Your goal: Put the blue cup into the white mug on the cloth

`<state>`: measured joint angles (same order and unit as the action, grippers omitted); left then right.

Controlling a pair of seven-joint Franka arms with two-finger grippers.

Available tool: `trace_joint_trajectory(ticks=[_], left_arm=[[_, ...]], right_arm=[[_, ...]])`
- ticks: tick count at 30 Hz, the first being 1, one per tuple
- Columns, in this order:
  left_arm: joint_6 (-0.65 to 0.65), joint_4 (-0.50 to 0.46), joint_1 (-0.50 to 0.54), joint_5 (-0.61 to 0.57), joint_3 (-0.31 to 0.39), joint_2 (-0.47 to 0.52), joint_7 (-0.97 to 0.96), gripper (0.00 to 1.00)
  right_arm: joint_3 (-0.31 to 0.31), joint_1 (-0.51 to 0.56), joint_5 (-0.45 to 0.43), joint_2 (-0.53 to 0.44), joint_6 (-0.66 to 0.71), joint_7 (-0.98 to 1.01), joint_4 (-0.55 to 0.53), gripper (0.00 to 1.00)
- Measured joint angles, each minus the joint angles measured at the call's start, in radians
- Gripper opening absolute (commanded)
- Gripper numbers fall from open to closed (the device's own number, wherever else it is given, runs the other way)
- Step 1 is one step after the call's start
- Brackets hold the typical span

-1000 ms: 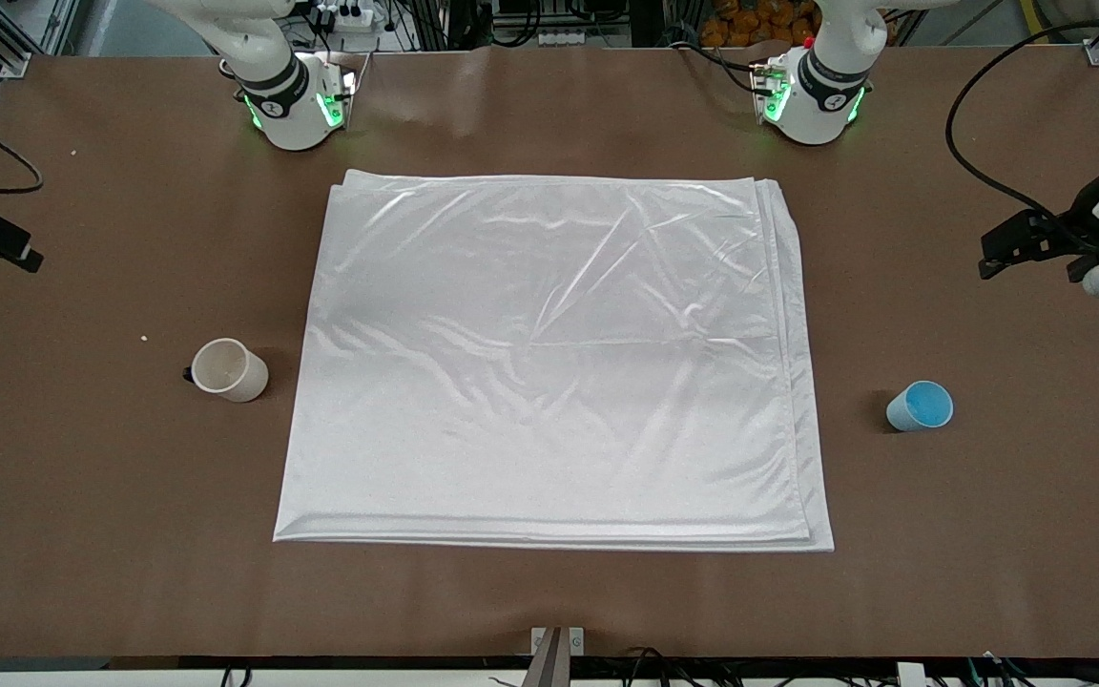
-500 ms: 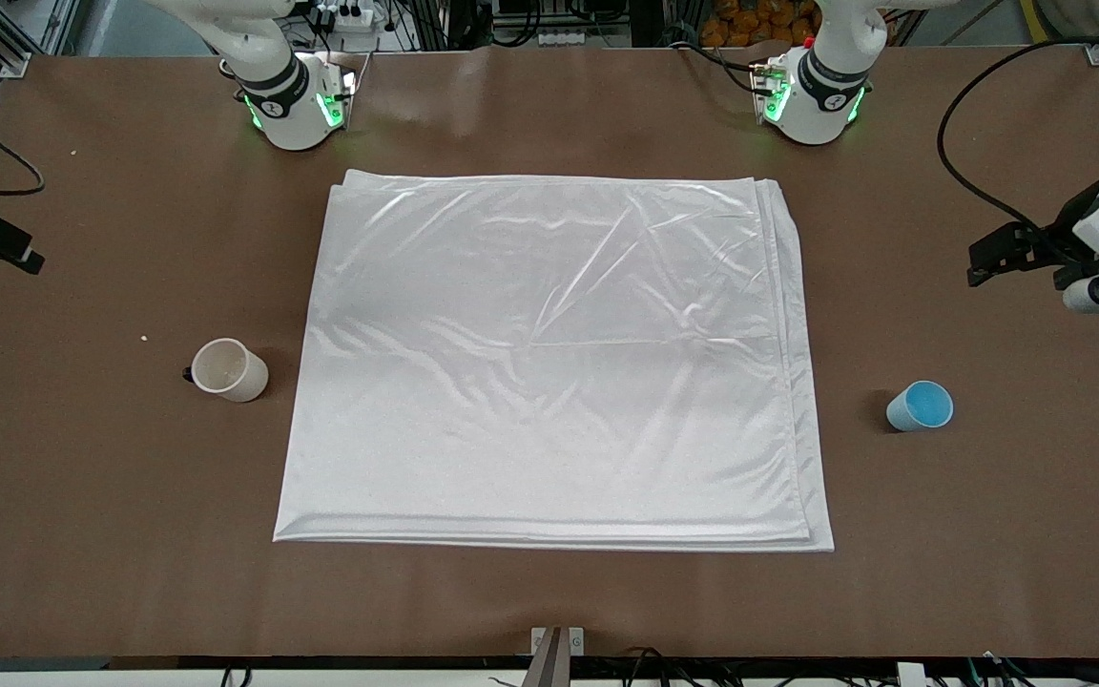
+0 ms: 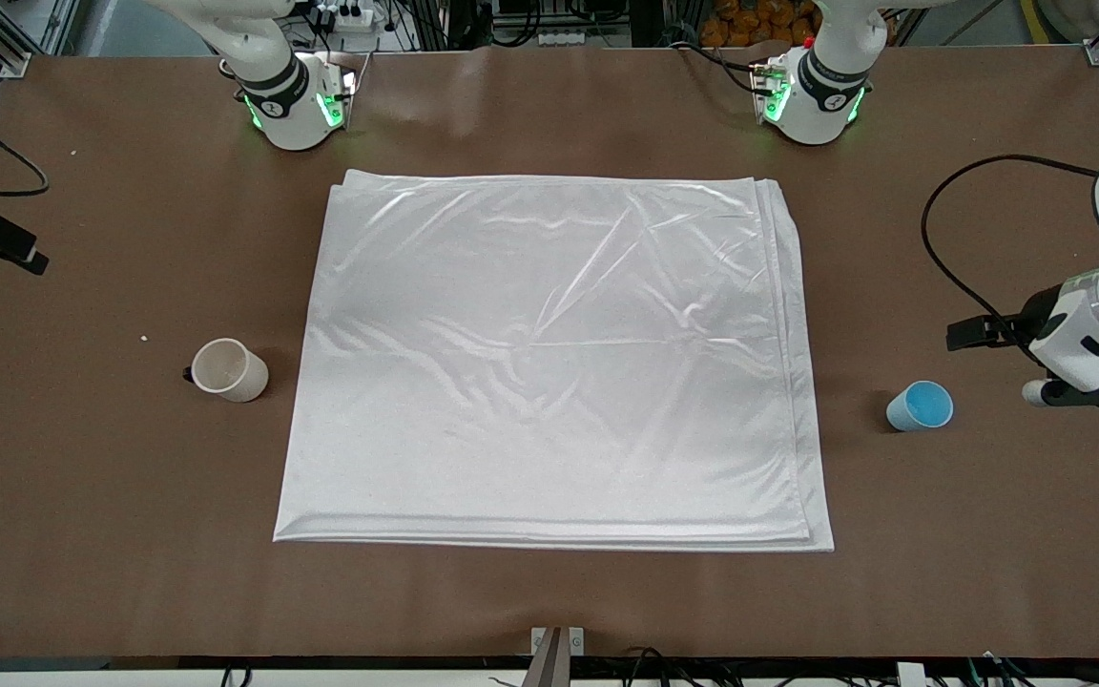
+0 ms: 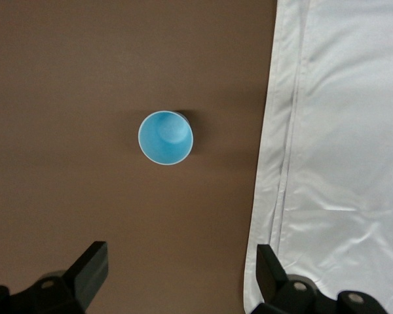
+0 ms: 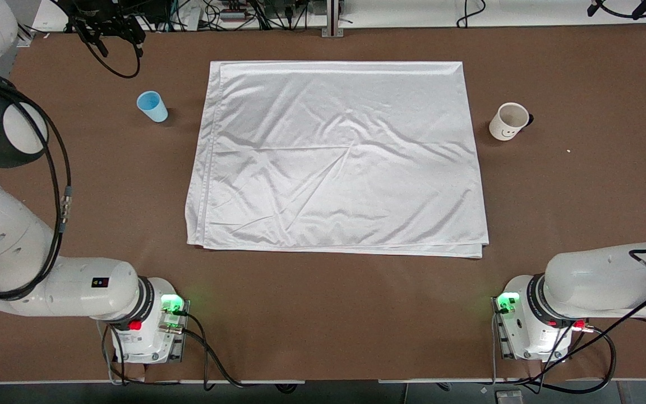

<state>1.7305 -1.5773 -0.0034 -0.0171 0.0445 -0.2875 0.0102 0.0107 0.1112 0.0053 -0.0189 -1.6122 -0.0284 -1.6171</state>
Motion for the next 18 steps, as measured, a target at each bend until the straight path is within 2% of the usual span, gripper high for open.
trace_joint_trajectory(ticks=[18], left_arm=[[0.201,0.000,0.049,-0.032,0.001,-0.197,0.022,1.00]], right_arm=[[-0.007,-0.010,0.000,0.000,-0.016,0.050,-0.028,0.99]])
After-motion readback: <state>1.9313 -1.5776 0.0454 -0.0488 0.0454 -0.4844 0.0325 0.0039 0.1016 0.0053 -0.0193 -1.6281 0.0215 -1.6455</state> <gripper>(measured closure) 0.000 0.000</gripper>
